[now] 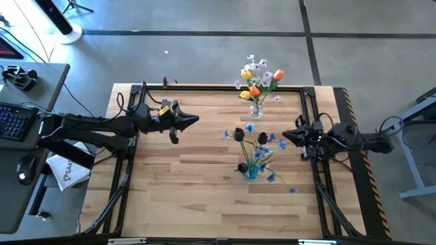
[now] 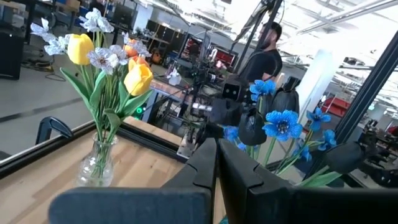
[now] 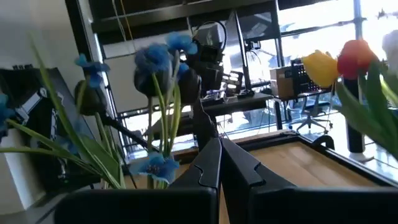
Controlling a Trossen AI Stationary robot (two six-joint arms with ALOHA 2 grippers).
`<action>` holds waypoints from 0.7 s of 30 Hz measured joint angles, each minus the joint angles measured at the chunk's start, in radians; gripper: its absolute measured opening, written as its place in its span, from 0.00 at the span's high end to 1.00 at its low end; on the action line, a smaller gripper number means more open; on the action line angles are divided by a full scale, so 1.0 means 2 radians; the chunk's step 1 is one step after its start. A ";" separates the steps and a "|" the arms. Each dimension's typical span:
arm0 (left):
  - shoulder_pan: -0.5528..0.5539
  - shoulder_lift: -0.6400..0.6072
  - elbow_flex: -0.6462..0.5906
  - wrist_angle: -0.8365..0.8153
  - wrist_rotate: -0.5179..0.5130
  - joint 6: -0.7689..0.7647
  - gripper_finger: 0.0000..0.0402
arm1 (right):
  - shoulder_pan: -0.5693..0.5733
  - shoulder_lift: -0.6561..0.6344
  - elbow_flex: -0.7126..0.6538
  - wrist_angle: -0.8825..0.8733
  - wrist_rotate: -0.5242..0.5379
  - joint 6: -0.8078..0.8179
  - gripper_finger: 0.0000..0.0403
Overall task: Sort flowers into vase by color
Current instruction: Return to Home Position
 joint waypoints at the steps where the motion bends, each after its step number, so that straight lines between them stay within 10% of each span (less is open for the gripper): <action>1: 0.000 0.000 0.000 0.000 0.000 0.000 0.99 | -0.006 -0.002 -0.015 0.019 -0.003 0.007 1.00; 21: -0.019 -0.001 -0.017 0.021 0.008 0.081 0.99 | -0.104 0.015 -0.064 -0.032 -0.095 0.057 1.00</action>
